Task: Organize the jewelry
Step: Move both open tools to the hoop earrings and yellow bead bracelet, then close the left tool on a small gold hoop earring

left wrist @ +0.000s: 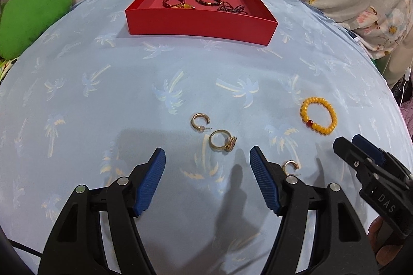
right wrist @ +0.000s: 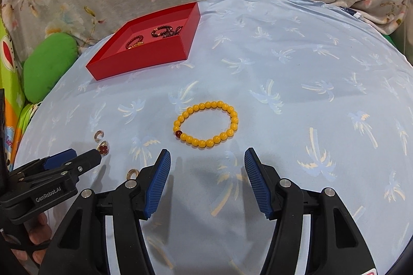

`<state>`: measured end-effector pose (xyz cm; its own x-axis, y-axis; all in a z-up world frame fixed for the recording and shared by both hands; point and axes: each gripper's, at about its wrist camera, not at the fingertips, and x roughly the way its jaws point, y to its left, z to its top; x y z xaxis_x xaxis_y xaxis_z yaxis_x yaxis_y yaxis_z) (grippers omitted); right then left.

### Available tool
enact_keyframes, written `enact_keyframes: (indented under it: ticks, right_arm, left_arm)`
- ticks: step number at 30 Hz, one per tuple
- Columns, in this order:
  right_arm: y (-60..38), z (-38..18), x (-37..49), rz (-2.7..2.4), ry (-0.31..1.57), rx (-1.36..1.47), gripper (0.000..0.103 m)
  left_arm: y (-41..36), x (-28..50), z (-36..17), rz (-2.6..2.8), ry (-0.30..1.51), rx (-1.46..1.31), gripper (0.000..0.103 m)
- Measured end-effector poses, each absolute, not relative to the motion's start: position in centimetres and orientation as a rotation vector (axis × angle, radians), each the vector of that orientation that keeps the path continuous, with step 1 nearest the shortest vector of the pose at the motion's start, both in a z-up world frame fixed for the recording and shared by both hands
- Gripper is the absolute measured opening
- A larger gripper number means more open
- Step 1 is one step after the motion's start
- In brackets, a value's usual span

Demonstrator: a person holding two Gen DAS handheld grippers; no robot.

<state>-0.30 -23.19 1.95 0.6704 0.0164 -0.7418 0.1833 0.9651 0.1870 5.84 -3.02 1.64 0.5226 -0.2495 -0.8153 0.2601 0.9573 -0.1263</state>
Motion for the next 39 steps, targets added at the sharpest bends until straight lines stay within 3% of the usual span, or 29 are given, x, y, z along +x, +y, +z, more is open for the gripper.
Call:
enact_keyframes:
  ticks: [9,14,19,21,29,35,39]
  right_arm:
    - [-23.4,1.9,0.1,-0.096,0.832,0.262,0.058]
    - [-23.6,1.7,0.3,-0.099,0.836,0.271,0.058]
    - [-24.1,1.6,0.5,-0.106,0.832,0.279,0.058]
    - [-24.3,1.7,0.7,-0.113,0.831,0.277,0.058]
    - [-25.0,1.7,1.7,-0.134,0.834,0.274,0.055]
    - [-25.0,1.4,2.9,-0.138,0.847,0.263,0.038]
    - [-25.0,1.5,3.3,-0.143,0.841,0.261,0.037]
  left_arm:
    - [-4.1,6.8,1.1,-0.326,0.983,0.029,0.045]
    - [-4.3,6.9,1.0,-0.342,0.983,0.033,0.025]
    - [-4.2,6.9,1.1,-0.347,0.982,0.035,0.018]
    - [-4.2,6.9,1.2,-0.356,0.980,0.034,0.008]
    - [-3.6,6.6,1.2,-0.357,0.980,0.028,0.001]
    - [-2.8,6.3,1.4,-0.360,0.973,0.021,0.000]
    - [-2.5,6.3,1.4,-0.356,0.980,0.015,0.000]
